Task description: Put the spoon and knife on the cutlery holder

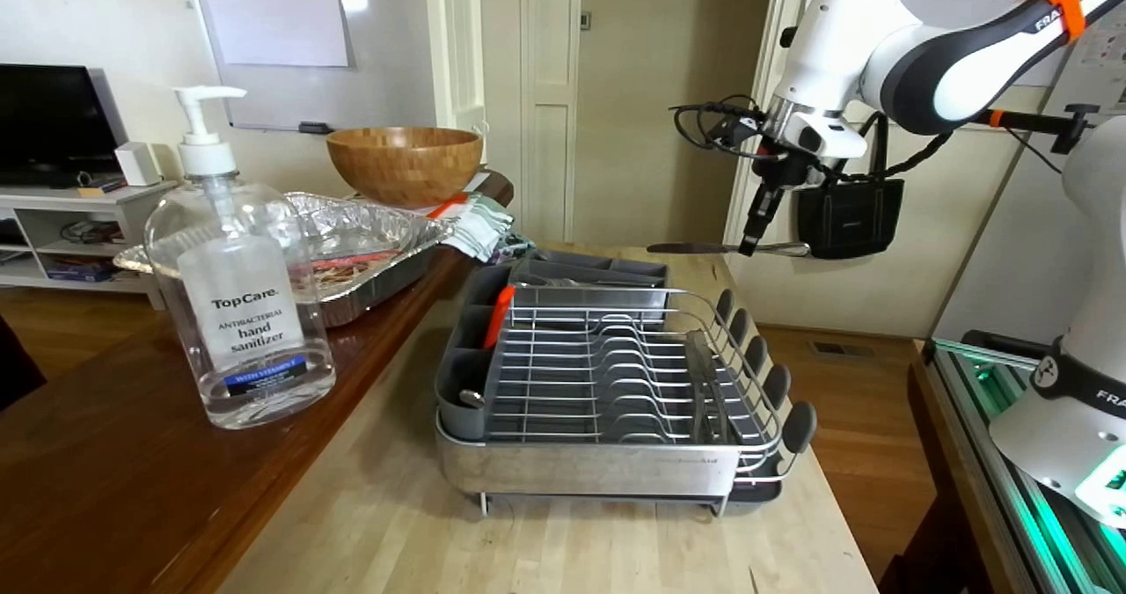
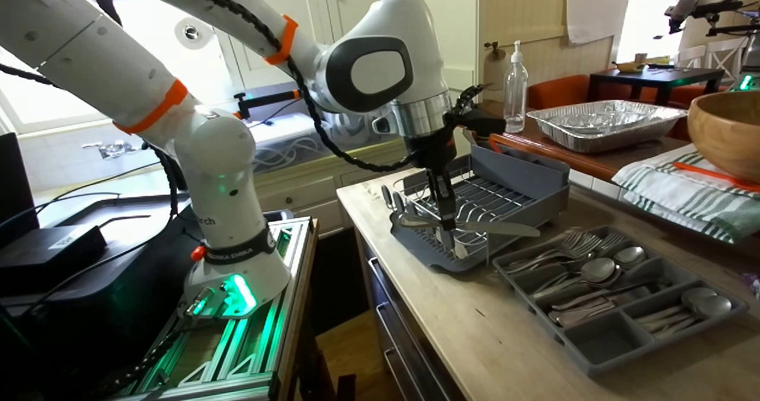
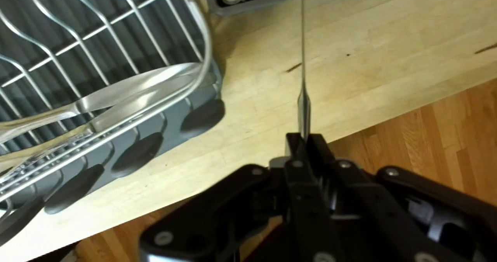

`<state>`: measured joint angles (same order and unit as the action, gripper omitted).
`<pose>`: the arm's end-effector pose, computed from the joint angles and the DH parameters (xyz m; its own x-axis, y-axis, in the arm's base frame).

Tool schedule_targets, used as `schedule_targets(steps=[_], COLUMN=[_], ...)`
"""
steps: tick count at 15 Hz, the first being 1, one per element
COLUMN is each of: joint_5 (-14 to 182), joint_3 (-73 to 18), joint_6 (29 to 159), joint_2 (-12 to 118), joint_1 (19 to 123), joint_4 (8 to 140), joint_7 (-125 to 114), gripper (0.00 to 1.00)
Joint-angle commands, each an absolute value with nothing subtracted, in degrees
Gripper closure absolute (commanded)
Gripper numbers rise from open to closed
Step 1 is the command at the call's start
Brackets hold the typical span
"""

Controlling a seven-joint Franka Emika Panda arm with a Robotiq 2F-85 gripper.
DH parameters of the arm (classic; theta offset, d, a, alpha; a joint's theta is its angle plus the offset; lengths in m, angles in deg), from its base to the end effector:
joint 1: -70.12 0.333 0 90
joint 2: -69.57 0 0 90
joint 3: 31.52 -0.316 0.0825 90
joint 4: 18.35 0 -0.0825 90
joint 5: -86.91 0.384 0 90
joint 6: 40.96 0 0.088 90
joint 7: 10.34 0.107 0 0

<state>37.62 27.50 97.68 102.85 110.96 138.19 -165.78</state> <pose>0.3760 -0.0892 0.3239 -0.9840 0.0433 -0.1726 0.0574 0.9954 -0.0771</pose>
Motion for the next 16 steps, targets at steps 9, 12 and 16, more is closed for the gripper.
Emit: schedule_targets(steps=[9,12,16], joint_5=[26.7,23.6,24.8], joint_3=[38.4,45.0,51.9], joint_6=[96.5,95.8,94.3], joint_2=[108.5,108.7,109.3], joint_1=[117.1,122.3,129.4], joint_4=[136.9,133.7,127.6], joint_7=[-166.6,-166.7,-168.3], gripper=[0.98,0.98,0.98])
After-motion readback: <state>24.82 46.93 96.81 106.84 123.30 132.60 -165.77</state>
